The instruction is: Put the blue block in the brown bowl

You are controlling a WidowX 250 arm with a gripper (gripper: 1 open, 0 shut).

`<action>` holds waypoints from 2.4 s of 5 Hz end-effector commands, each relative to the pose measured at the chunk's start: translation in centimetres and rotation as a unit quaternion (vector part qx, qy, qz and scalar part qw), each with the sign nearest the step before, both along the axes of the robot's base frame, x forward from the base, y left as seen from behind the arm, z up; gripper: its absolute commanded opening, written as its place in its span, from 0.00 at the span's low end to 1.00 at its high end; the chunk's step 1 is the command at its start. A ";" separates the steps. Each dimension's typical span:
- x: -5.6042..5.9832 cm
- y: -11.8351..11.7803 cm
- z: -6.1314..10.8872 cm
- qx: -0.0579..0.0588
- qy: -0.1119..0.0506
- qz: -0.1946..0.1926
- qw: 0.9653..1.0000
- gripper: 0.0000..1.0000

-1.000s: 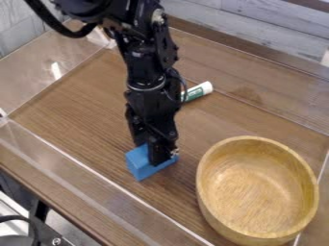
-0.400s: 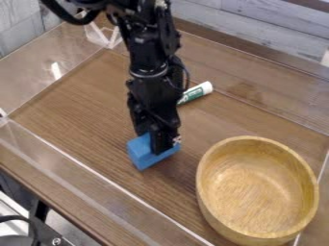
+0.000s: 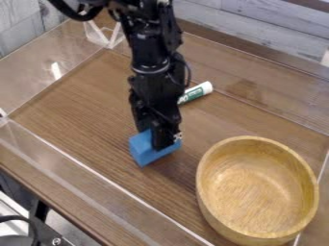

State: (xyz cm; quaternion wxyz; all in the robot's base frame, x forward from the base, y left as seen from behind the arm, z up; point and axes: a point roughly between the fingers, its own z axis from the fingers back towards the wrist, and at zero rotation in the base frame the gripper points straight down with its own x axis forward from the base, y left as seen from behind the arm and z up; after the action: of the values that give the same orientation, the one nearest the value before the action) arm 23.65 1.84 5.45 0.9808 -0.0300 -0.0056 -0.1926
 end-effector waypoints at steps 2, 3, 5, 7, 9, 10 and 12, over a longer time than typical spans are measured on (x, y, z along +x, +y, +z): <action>1.4 0.3 1.3 0.006 -0.027 -0.006 1.000 0.00; 1.6 0.3 1.4 0.006 -0.030 -0.012 0.999 0.00; 2.0 0.2 1.5 0.008 -0.035 -0.025 0.999 0.00; 2.4 0.0 1.4 0.010 -0.041 -0.041 0.998 0.00; 3.0 -0.1 1.5 0.012 -0.047 -0.055 0.997 0.00; 3.0 -0.2 1.8 0.012 -0.049 -0.050 0.998 0.00; 3.0 -0.4 2.2 0.011 -0.051 -0.042 0.998 0.00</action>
State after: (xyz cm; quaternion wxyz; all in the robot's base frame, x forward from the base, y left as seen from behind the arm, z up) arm 25.55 1.51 5.99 0.9729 -0.0211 -0.0206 -0.2294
